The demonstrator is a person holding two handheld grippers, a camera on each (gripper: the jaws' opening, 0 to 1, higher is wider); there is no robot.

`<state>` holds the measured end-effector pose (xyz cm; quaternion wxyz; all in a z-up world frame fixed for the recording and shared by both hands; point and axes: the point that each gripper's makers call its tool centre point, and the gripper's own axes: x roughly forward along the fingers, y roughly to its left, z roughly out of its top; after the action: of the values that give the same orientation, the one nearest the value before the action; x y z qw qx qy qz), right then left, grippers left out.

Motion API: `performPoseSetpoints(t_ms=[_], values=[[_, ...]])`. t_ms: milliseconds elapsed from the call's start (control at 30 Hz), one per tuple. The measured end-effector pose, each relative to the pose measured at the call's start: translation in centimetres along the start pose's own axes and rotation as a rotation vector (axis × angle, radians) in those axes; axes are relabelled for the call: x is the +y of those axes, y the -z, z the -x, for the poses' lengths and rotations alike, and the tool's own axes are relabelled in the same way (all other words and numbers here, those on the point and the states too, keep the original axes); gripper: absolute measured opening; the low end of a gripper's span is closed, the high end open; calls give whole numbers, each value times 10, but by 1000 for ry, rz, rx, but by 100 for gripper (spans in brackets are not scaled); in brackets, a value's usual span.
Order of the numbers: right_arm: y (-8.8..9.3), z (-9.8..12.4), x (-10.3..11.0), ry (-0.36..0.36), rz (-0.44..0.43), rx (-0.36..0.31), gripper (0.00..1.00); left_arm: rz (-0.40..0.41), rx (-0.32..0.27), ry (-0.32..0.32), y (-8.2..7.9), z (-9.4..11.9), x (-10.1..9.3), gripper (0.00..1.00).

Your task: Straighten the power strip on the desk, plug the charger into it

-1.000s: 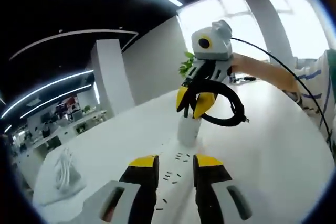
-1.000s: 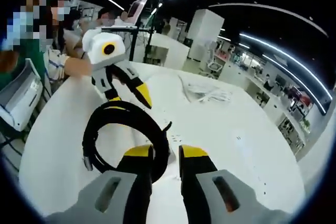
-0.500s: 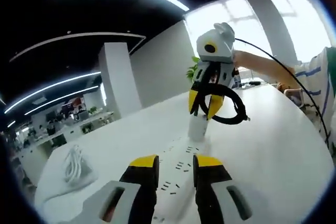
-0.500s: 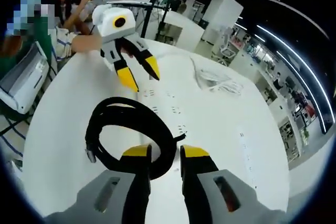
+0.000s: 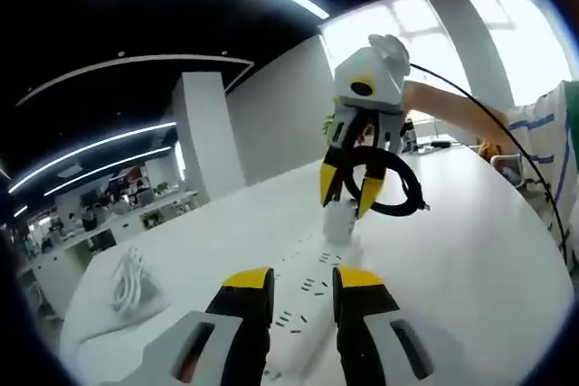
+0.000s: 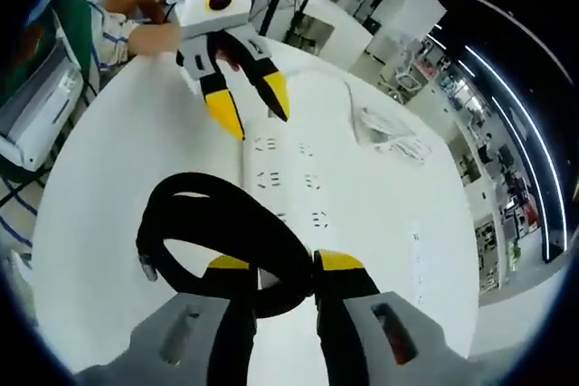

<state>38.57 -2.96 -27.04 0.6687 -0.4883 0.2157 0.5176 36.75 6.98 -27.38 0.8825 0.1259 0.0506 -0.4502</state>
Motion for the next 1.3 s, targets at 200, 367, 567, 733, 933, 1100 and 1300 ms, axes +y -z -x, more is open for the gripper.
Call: performPoseSetpoints(t_ms=[200, 367, 567, 733, 933, 1100, 1300], values=[[-2, -3, 2, -4, 54, 59, 23, -10, 13, 5, 4, -1, -4, 25], [-1, -4, 2, -21, 93, 99, 23, -18, 20, 10, 5, -2, -6, 25], [0, -7, 2, -30, 128, 192, 23, -13, 24, 23, 6, -4, -10, 25], [1, -9, 2, -80, 94, 221, 23, -21, 27, 30, 7, -3, -14, 25], [7, -10, 2, -155, 36, 283, 23, -35, 30, 41, 7, -3, -18, 24], [5, -14, -3, -208, -13, 294, 23, -48, 38, 52, 8, -5, -22, 24], [8, -13, -5, -262, -73, 217, 22, -47, 44, 60, 10, -5, -25, 24]])
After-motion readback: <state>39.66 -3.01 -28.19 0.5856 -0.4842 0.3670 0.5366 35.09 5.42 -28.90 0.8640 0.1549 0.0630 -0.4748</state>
